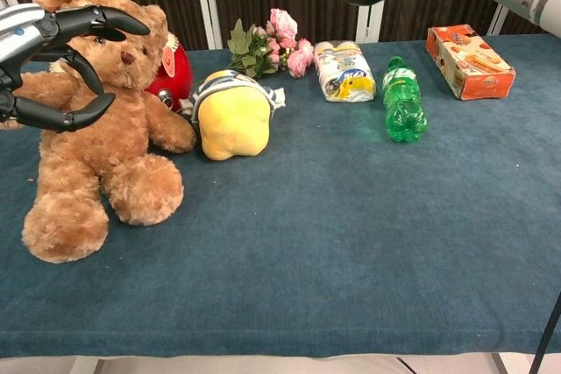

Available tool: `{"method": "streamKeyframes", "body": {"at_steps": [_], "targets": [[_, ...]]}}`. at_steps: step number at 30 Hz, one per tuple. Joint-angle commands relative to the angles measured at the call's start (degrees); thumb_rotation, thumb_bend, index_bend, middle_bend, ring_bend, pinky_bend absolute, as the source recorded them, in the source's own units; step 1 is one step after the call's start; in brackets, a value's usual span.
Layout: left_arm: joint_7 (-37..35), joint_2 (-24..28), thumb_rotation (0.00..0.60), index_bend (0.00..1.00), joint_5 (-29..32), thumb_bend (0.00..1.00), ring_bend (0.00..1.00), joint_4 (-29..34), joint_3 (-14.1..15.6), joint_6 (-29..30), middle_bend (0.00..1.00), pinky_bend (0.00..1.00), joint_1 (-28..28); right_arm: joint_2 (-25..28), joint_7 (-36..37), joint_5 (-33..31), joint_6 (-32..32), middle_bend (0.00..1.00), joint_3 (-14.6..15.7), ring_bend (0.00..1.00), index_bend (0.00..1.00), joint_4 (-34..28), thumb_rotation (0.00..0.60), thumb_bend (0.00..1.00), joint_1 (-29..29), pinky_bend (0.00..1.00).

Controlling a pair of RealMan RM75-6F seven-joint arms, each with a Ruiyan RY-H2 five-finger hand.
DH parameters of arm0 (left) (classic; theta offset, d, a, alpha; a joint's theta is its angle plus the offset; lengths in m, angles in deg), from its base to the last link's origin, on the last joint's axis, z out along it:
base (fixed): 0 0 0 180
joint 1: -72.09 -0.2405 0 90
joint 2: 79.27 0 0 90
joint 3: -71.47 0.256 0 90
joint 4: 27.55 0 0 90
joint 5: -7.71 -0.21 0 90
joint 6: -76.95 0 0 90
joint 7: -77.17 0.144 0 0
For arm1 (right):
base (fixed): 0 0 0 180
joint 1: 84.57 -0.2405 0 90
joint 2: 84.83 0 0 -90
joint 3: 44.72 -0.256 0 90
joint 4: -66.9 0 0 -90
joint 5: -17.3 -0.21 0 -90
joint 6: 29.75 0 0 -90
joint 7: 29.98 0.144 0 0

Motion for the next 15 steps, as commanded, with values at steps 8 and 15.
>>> {"method": "streamKeyframes", "body": {"at_steps": [8, 15], "targets": [[0.77, -0.29, 0.6, 0.21, 0.82, 0.45, 0.13, -0.23, 0.32, -0.04, 0.15, 0.42, 0.33, 1.1, -0.67, -2.22, 0.01, 0.09, 1.23, 0.13, 0.25, -1.23, 0.6, 0.12, 0.17, 0.33], [2.72, 0.22, 0.6, 0.23, 0.95, 0.45, 0.13, -0.22, 0.6, 1.36, 0.16, 0.42, -0.31, 3.16, 2.15, 1.27, -2.37, 0.11, 3.55, 0.13, 0.27, -3.11, 0.6, 0.12, 2.17, 0.33]]}}
